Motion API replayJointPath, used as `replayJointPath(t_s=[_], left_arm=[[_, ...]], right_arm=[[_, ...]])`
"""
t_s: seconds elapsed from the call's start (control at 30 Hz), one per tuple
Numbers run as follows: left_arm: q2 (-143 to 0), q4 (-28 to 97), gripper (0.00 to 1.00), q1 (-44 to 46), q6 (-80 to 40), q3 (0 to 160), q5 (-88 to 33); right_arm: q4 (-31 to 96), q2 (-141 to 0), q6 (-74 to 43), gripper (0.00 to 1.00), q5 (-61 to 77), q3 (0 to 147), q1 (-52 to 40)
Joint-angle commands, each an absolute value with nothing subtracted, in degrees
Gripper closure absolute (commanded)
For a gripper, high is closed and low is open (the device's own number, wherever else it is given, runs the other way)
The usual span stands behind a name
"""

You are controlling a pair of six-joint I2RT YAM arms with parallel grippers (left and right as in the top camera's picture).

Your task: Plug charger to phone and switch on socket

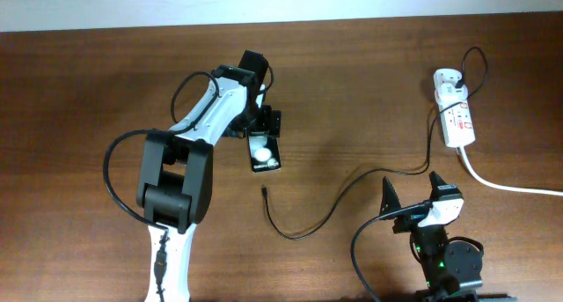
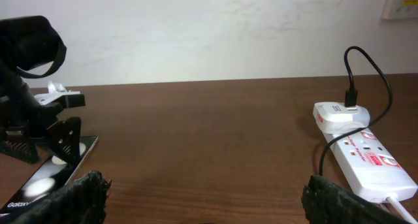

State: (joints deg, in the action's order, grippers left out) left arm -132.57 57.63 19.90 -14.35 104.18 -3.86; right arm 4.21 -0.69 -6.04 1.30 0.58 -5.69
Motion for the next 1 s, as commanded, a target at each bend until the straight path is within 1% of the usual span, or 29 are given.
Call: replayJointPath(t_s=[0.0, 0.77, 0.83, 0.9, 0.97], left_arm=[[-139.85, 56.01, 0.01, 19.33, -13.19, 100.75, -7.70], [-139.85, 56.03, 0.01, 19.33, -13.19, 100.75, -7.70], [-139.85, 54.76, 0.01, 19.33, -13.19, 100.75, -7.70], [-139.87, 50.37, 0.01, 19.33, -13.19, 100.75, -7.70], [-139.87, 49.56, 0.01, 19.33, -13.30, 100.75, -7.75]], right_arm=[[4.56, -0.36, -6.22, 0.01, 0.82, 0.32, -6.02], [4.56, -0.36, -6.22, 0.01, 0.80, 0.32, -6.02], [4.56, -0.36, -6.22, 0.01, 0.80, 0.32, -6.02], [4.56, -0.36, -6.22, 0.01, 0.82, 0.32, -6.02], [4.56, -0.36, -6.22, 0.01, 0.82, 0.32, -6.02]])
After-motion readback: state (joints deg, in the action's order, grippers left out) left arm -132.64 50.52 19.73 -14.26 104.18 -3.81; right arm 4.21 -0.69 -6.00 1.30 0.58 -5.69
